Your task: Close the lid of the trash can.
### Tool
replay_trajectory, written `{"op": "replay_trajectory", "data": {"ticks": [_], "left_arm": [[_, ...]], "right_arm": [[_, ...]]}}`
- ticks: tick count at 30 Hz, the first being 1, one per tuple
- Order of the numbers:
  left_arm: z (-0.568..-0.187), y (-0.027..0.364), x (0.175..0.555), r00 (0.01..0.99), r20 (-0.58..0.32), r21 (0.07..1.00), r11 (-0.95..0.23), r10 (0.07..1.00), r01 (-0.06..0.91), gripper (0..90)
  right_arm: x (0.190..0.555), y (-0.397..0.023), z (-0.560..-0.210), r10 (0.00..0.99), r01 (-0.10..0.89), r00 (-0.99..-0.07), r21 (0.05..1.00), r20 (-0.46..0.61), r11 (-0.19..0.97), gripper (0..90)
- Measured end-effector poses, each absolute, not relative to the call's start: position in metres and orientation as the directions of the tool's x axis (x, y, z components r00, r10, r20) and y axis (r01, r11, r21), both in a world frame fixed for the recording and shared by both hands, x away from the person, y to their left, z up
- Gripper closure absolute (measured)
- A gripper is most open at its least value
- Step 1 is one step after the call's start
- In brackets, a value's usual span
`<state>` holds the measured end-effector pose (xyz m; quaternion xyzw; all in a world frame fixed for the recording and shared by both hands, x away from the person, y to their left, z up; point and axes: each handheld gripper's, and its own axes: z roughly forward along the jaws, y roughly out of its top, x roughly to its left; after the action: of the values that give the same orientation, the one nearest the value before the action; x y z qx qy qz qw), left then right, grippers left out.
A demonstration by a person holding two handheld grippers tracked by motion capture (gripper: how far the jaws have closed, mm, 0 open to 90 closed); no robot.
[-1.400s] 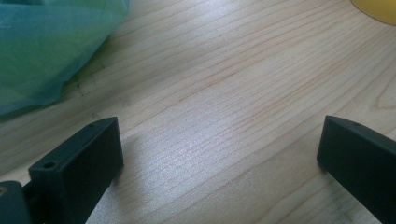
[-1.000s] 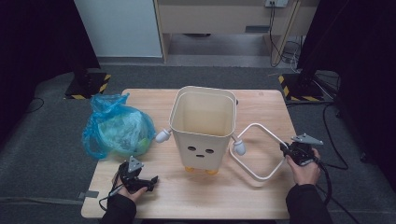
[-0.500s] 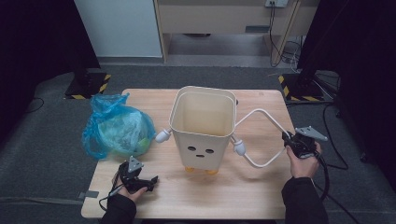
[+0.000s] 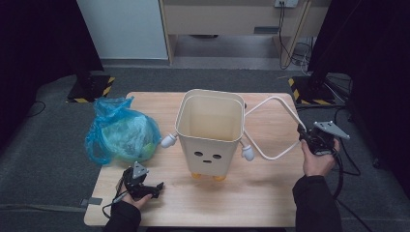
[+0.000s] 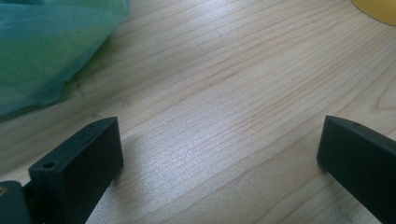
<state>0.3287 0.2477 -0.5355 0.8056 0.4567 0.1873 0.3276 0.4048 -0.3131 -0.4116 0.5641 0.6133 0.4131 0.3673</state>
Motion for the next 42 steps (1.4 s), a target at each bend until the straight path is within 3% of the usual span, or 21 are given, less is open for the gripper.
{"op": "replay_trajectory", "data": {"ticks": [29, 42], "left_arm": [[-0.535, 0.248, 0.329, 0.513, 0.003, 0.699, -0.369, 0.858, 0.613, 0.0], [-0.536, 0.248, 0.329, 0.513, 0.003, 0.699, -0.368, 0.859, 0.613, 0.0]], "right_arm": [[0.406, -0.314, -0.341, 0.991, 0.222, -0.095, 0.972, 0.094, -0.071, 77.6], [0.408, -0.305, -0.308, 0.978, 0.17, -0.172, 0.981, 0.12, -0.091, 77.5]]}}
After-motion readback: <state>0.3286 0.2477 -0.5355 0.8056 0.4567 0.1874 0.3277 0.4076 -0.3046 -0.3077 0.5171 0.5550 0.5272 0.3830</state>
